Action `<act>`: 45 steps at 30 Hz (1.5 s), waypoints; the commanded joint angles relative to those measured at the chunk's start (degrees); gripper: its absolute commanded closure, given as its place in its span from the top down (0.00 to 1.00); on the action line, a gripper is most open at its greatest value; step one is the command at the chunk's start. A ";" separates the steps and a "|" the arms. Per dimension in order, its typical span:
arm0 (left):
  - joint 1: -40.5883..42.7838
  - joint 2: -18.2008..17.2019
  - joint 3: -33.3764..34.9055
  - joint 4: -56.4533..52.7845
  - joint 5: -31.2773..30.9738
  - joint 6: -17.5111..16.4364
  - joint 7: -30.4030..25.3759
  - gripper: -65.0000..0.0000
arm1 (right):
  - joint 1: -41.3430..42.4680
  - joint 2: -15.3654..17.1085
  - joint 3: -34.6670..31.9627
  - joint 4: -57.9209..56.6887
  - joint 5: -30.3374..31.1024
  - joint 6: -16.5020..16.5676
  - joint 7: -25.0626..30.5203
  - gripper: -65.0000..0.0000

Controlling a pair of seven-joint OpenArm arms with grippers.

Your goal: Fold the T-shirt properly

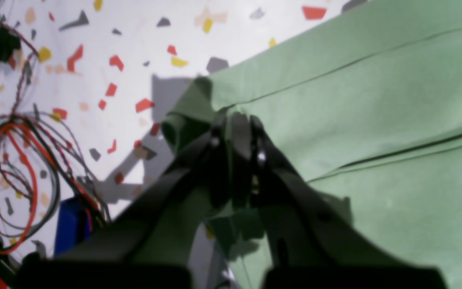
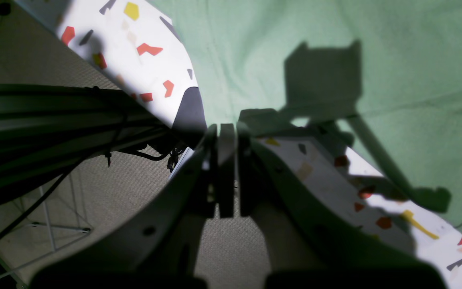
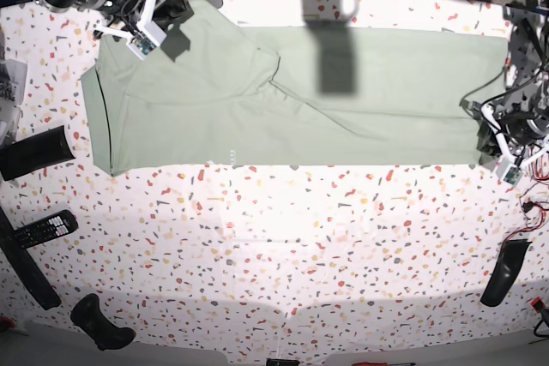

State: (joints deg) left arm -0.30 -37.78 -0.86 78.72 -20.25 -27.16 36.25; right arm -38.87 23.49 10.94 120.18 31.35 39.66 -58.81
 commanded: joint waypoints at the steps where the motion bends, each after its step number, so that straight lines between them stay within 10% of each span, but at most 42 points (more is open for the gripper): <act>1: -0.81 -1.29 -0.59 1.88 -0.37 0.24 -0.33 0.00 | -0.04 0.46 0.26 1.22 0.61 0.34 0.72 0.00; 12: 1.16 -1.79 -0.59 9.73 -1.20 -2.93 6.62 0.00 | -0.04 0.48 0.26 1.22 0.61 0.34 0.63 0.00; 17: 6.32 -5.62 -0.59 9.79 -1.44 -9.20 5.20 0.00 | -0.04 0.46 0.26 1.22 0.61 0.34 0.46 0.00; 26: 9.94 -13.57 -0.59 9.79 -1.49 -9.57 1.20 0.00 | -0.04 0.46 0.26 1.22 0.61 0.34 0.52 0.00; 43: 9.94 -13.84 -0.59 9.79 -11.34 -12.84 2.32 0.00 | 6.93 -1.90 0.26 1.53 9.64 0.34 6.10 0.00; 45: 9.94 -13.81 -0.59 9.79 -11.34 -12.84 2.29 0.00 | 9.42 -3.19 0.26 1.53 9.57 0.34 7.56 0.12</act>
State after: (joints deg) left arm 10.31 -50.17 -0.82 87.72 -31.09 -39.94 39.05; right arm -29.39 19.84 10.94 120.55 39.68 39.66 -52.60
